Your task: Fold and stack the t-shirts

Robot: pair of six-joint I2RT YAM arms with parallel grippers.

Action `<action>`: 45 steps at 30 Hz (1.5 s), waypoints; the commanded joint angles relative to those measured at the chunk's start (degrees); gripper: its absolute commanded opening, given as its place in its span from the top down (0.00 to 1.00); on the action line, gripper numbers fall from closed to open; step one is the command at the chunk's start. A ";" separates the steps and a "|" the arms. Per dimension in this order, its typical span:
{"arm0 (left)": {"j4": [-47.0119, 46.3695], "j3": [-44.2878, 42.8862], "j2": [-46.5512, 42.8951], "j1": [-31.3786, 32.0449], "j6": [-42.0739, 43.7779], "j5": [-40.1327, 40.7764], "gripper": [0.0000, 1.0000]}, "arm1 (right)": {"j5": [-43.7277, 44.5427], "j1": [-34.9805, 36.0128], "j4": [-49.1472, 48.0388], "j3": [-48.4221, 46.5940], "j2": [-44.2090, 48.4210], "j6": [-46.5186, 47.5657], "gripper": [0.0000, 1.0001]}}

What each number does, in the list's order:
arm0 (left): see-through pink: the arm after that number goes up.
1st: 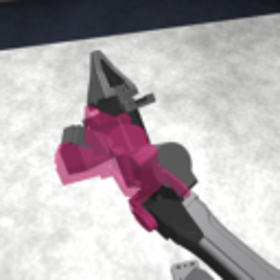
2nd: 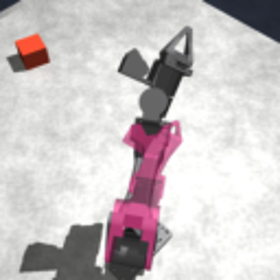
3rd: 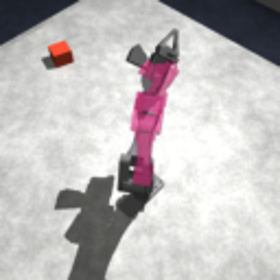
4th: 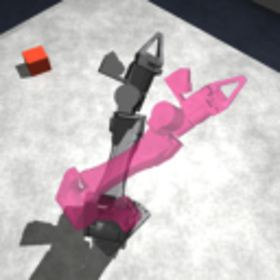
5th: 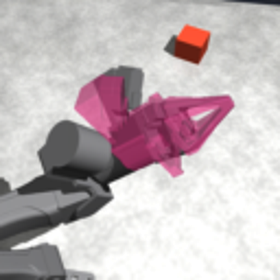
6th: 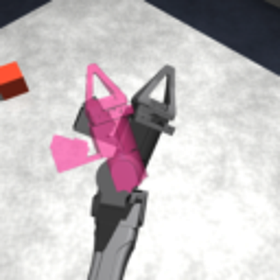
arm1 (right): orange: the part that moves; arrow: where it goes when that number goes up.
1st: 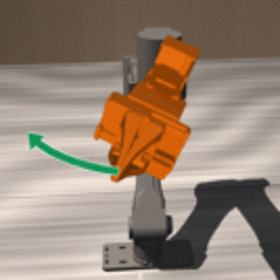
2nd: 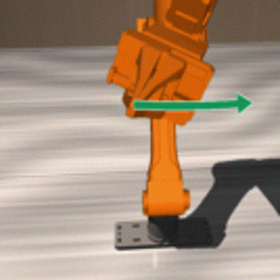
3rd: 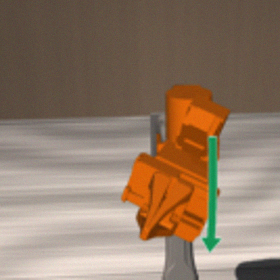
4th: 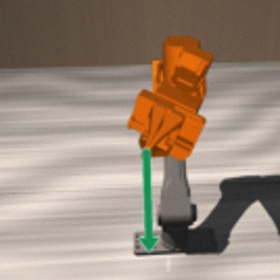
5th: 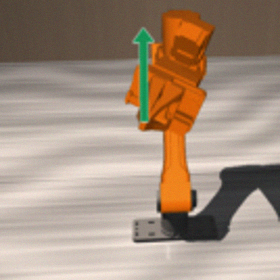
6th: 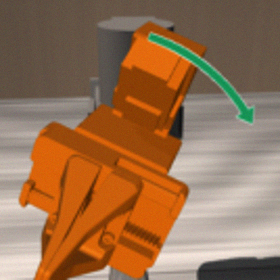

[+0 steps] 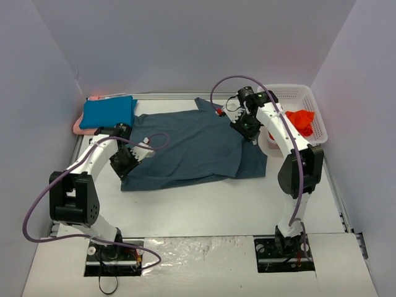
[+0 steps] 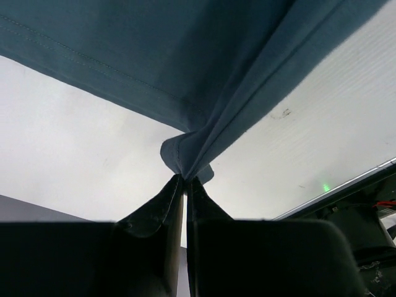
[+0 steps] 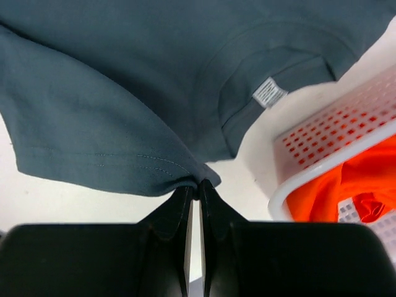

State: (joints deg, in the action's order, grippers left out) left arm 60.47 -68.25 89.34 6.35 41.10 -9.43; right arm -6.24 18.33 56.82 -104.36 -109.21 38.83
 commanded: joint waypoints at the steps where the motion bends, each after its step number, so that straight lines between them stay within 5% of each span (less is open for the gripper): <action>1: 2.20 -2.77 1.36 -0.81 -0.67 1.34 0.98 | 1.58 -0.48 2.25 -5.50 -4.86 -0.68 1.00; 12: 1.06 -3.82 8.47 -1.43 0.03 0.38 0.97 | 2.81 -0.75 2.51 -16.75 -19.36 -1.91 1.00; 45: -2.55 -4.44 12.44 -1.60 -3.31 0.64 0.97 | 5.80 -0.75 -1.88 -26.86 -32.73 -5.25 1.00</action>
State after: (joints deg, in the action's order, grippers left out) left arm 57.34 -71.72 103.50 5.13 38.50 -9.34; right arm -2.50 17.93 53.98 -128.97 -141.14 34.65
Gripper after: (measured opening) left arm 0.035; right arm 0.021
